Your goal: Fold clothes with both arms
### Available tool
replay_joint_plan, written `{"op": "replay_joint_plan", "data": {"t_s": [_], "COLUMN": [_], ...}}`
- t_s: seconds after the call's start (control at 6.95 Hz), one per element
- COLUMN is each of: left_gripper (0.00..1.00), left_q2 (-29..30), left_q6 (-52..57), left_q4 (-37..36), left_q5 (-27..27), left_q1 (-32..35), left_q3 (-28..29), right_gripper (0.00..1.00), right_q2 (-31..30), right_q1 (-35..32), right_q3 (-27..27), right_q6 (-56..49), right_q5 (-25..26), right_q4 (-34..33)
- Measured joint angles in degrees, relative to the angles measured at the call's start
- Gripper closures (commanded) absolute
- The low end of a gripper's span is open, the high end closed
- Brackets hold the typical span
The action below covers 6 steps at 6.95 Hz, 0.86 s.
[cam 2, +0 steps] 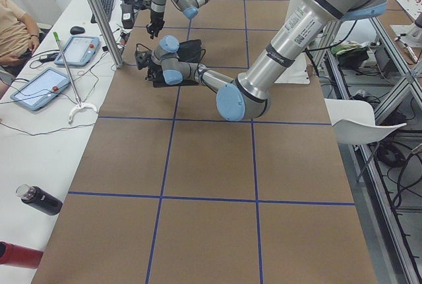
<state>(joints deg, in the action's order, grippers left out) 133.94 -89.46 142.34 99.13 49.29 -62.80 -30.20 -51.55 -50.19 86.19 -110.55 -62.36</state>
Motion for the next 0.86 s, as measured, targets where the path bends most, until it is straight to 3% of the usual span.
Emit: {"op": "replay_joint_plan", "data": {"t_s": [0.29, 0.43, 0.58, 0.86], "left_gripper": [0.0, 0.0, 0.0, 0.0], "left_q2": [0.2, -0.3, -2.2, -7.9], "left_q6": [0.6, 1.9, 4.5, 11.7], "left_q4": [0.4, 0.2, 0.0, -0.9], "left_q5": [0.5, 2.3, 5.0, 10.7], "left_q1": [0.6, 1.4, 2.7, 6.5], "left_q3": [-0.3, -1.6, -4.6, -12.3], "right_gripper": [0.01, 0.7, 1.0, 1.0], "right_q2": [-0.9, -3.6, -5.9, -8.0], "right_q1": [-1.9, -1.5, 0.3, 7.1], "right_q3": [-2.1, -6.0, -10.0, -15.0], "right_q6": [-1.1, -0.9, 0.6, 3.9], "right_q5": [-2.5, -3.1, -2.3, 3.7], "right_q4": [-0.5, -0.7, -0.9, -0.9]}}
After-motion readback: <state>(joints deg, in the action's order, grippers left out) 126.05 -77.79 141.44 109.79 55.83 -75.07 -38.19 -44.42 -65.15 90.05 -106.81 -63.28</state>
